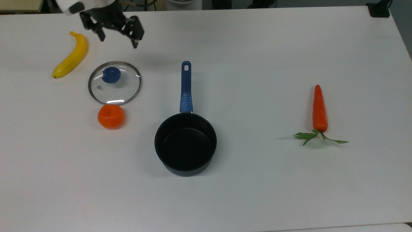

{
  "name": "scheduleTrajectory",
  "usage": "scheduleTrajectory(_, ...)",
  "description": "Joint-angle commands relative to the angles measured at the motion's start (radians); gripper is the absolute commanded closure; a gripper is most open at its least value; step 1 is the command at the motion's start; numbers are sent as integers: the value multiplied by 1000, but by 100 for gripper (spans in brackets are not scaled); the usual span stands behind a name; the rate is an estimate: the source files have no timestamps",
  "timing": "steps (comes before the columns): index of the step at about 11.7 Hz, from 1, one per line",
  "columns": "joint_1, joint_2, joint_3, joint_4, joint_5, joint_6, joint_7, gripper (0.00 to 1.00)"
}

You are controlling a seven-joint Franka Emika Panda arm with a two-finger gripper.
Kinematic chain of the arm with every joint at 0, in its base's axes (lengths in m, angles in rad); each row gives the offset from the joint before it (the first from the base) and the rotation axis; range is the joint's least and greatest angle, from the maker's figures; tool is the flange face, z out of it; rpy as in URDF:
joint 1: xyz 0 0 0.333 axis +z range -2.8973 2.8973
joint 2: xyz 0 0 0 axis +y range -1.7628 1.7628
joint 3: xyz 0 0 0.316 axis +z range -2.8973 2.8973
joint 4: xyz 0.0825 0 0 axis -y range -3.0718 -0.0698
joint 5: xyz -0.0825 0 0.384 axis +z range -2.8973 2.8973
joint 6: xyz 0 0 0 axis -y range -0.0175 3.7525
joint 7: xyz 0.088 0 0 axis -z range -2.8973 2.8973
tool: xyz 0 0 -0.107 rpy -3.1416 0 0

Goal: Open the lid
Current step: 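Open the gripper and raise it away from the lid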

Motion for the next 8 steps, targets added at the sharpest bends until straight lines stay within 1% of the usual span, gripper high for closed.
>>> scheduleTrajectory(1,75,-83,37,55,-22,-166,47,0)
scheduleTrajectory(2,84,-93,66,56,-24,-189,47,0)
scheduleTrajectory(4,88,-94,106,55,-24,-198,45,0)
scheduleTrajectory(7,75,-100,108,58,-25,-211,48,0)
scheduleTrajectory(8,72,-97,103,79,-24,-212,48,0)
